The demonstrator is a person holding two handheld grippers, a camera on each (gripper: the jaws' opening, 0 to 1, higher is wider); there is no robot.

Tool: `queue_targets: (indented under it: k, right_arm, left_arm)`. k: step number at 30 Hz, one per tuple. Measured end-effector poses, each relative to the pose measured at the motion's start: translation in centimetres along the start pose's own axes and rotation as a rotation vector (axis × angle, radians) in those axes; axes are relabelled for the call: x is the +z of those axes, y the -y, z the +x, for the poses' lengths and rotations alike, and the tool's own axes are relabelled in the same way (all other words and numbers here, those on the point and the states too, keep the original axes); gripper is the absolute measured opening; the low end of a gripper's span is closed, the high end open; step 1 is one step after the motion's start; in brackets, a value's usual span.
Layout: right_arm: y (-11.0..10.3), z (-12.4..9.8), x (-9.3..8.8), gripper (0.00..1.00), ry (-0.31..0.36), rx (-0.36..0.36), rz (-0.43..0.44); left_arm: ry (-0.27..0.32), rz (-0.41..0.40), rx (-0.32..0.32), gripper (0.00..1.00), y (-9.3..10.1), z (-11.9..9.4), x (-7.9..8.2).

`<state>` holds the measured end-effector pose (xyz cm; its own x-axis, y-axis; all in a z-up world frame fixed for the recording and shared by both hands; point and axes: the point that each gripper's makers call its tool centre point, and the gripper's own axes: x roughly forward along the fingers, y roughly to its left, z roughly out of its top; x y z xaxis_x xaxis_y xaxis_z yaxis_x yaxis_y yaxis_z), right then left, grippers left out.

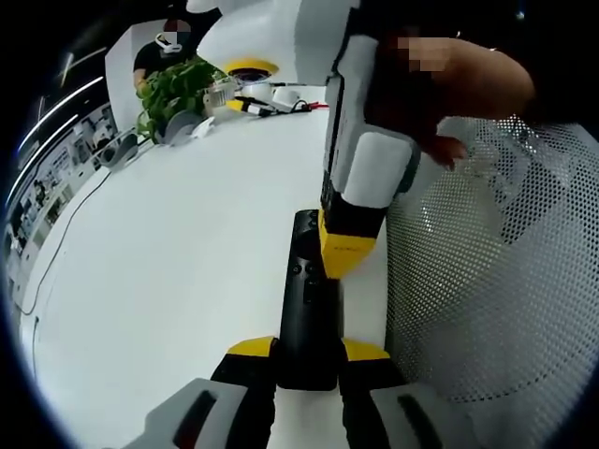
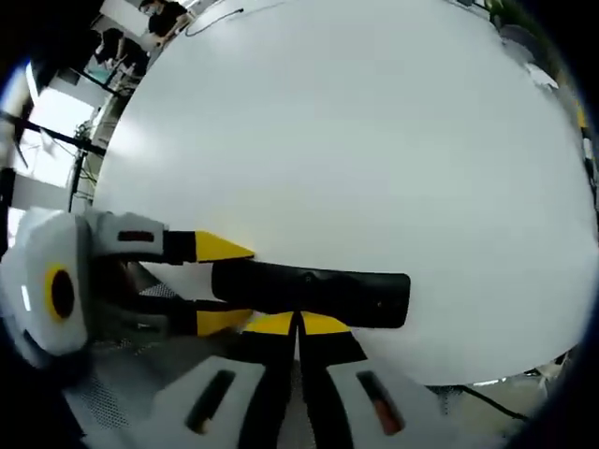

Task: Press the specified remote control buttons in sequence, fully releasing each button before pressing the next.

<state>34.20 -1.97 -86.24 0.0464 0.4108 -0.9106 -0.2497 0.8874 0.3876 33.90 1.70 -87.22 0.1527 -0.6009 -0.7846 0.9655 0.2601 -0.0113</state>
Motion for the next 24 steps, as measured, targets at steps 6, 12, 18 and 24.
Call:
queue_targets:
  k: [6, 12, 18, 24]
  right_arm:
    - [0.1, -0.2, 0.6, 0.0, 0.033, 0.013, 0.018]
    - [-0.2, -0.1, 1.0, 0.0, 0.059, 0.008, -0.013]
    - [-0.8, 0.4, 1.1, 0.0, 0.055, 0.002, -0.087]
    - [-0.8, 0.9, 0.9, 0.0, 0.036, -0.005, -0.127]
  left_arm:
    - [-0.001, 0.004, -0.002, 0.25, 0.0, 0.0, 0.0]
    - [0.0, 0.004, -0.003, 0.25, 0.0, 0.0, 0.0]
    - [0.002, 0.005, -0.004, 0.25, 0.0, 0.0, 0.0]
    - [0.001, 0.006, -0.004, 0.25, 0.0, 0.0, 0.0]
